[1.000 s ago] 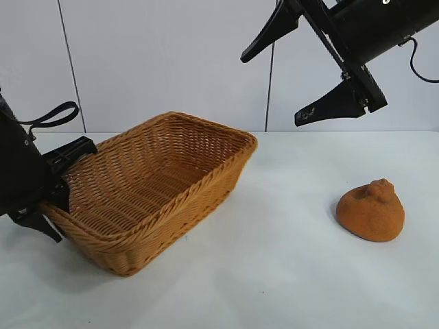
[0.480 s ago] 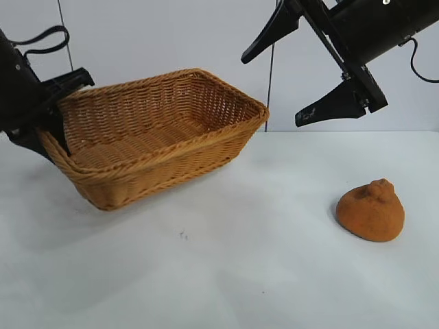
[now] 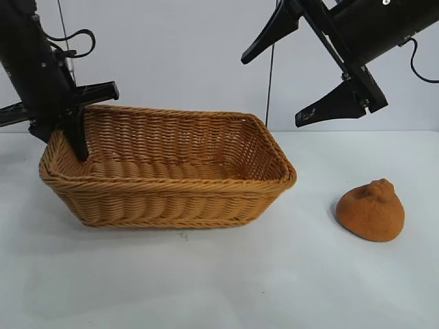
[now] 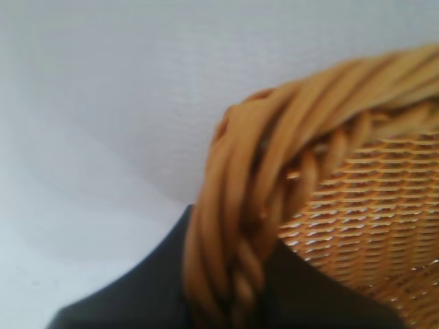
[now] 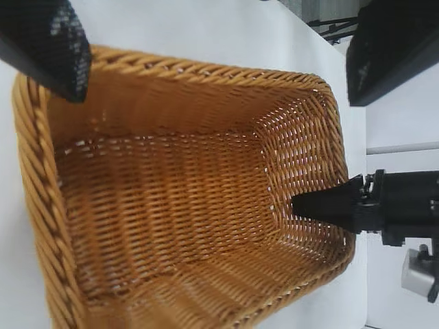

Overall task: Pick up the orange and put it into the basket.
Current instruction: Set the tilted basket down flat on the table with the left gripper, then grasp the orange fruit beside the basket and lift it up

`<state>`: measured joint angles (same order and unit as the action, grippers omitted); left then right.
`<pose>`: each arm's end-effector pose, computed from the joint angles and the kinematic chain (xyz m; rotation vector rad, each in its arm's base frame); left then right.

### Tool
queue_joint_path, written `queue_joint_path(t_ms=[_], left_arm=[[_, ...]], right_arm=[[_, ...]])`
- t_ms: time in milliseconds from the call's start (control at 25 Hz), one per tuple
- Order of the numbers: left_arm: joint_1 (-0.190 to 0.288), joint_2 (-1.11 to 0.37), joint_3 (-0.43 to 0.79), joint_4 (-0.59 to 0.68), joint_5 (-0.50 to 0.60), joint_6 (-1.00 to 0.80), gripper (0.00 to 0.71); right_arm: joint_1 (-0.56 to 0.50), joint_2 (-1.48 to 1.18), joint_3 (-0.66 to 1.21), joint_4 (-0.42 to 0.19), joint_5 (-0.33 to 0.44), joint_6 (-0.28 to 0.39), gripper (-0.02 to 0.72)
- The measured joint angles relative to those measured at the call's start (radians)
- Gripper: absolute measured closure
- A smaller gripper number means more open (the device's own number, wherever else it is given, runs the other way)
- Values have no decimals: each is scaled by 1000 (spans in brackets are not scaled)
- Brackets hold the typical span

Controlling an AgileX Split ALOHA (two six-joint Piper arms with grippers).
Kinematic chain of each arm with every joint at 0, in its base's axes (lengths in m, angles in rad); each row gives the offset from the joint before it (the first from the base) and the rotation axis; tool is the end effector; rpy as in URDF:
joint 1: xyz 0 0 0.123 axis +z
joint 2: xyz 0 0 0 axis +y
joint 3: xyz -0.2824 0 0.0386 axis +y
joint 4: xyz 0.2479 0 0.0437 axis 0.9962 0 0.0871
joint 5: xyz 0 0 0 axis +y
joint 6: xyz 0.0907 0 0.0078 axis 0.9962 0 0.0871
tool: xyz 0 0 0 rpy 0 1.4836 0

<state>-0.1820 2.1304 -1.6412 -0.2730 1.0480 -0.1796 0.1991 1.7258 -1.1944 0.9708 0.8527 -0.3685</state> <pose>0.4229 -0.0995 0.1762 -0.1827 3.0359 -0.4008 0.3367 0.1257 0.2474 0.0016 2.6178 1.0850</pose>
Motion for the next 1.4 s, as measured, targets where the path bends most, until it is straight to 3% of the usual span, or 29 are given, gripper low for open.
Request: queue_joint_path(t_ms=[480,560,640,720,840,1080,1200,1400], left_arm=[[-3,82,-7,-27,-61,69,617],[-3,82,-7,-30,-75,69,553],[-3,82,-7,-30,-76,69,404],[-3,82,-7,-34,-73,69,207],[-3,82,-24,-35,-35,69,65],[-3,63,-147,26,126,70,20],[3,19,-210,105,153,79,17],[77,-40,-256,201,162,108,17]], right_arm=[[0,0,0,0,0,0,10],[0,0,0,-1,0,0,10],[0,0,0,-1,-1,0,10],[0,0,0,-1,-1,0,10],[0,0,0,-1,0,0,10],[0,0,0,-1,0,0,10],[0,0,0,-1,0,0,10],[0,0,0,-1,3,0,10]])
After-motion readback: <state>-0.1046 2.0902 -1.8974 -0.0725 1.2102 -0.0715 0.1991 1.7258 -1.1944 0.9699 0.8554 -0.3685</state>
